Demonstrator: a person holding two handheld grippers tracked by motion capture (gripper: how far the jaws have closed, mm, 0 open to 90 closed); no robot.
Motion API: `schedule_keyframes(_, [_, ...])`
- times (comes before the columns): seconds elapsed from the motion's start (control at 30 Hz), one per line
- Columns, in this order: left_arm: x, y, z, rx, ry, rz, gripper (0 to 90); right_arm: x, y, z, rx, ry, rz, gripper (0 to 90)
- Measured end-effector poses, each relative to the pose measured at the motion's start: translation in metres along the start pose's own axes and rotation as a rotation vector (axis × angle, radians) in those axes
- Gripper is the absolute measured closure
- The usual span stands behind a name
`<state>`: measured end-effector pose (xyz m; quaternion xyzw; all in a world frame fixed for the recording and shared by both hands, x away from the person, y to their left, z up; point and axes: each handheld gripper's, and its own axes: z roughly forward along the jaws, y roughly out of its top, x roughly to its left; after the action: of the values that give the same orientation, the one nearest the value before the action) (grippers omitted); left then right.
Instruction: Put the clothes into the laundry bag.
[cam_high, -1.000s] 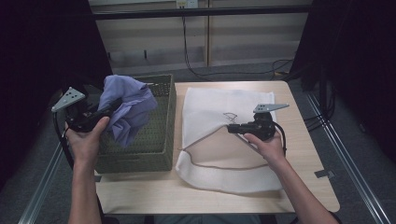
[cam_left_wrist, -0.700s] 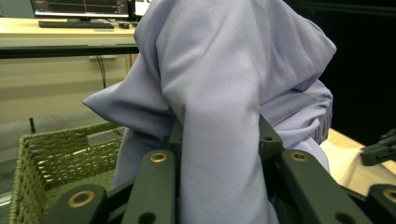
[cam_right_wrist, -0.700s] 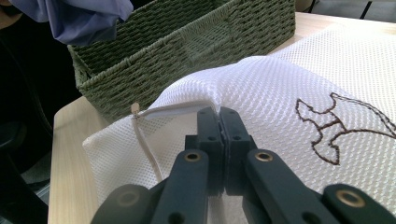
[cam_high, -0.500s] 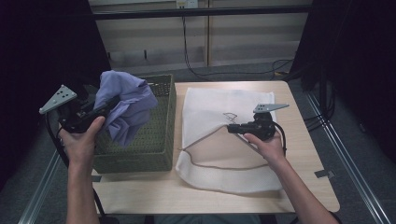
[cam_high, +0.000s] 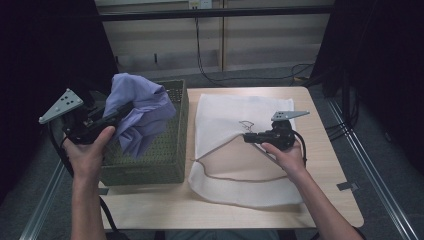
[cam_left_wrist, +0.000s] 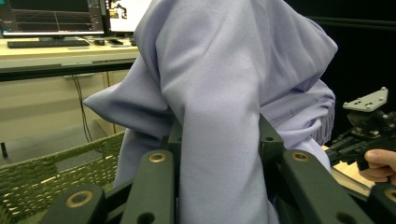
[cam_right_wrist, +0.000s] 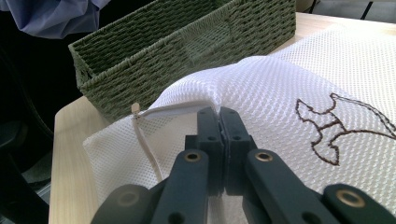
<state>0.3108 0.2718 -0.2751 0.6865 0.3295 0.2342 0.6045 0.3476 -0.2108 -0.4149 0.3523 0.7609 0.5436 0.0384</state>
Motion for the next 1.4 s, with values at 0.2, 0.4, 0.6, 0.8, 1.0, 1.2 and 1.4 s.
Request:
schedule_keyframes(0.2, [-0.013,0.003,0.004,0.003,-0.036,0.016,67.6,0.000,0.000,0.000,0.002,-0.002,0.000,89.2])
schedule_keyframes(0.4, [-0.029,0.009,0.008,0.004,-0.076,0.043,67.2,0.000,0.001,-0.001,0.000,-0.002,0.001,89.3])
schedule_keyframes(0.6, [-0.041,0.009,0.015,0.024,-0.116,0.058,67.3,0.000,0.001,0.000,0.005,-0.002,0.002,89.3])
schedule_keyframes(0.8, [-0.052,0.009,0.022,0.033,-0.163,0.076,67.2,0.000,0.001,0.000,0.004,0.000,0.004,89.3])
schedule_keyframes(1.0, [-0.058,0.009,0.026,0.041,-0.189,0.077,67.2,0.001,0.001,0.000,0.004,0.005,-0.001,89.3])
schedule_keyframes(1.2, [-0.064,0.007,0.034,0.067,-0.213,0.083,67.3,0.001,0.001,0.001,0.007,0.008,-0.004,89.3])
schedule_keyframes(1.4, [-0.070,0.004,0.042,0.084,-0.236,0.085,67.4,0.001,0.002,0.001,0.010,0.011,-0.005,89.3])
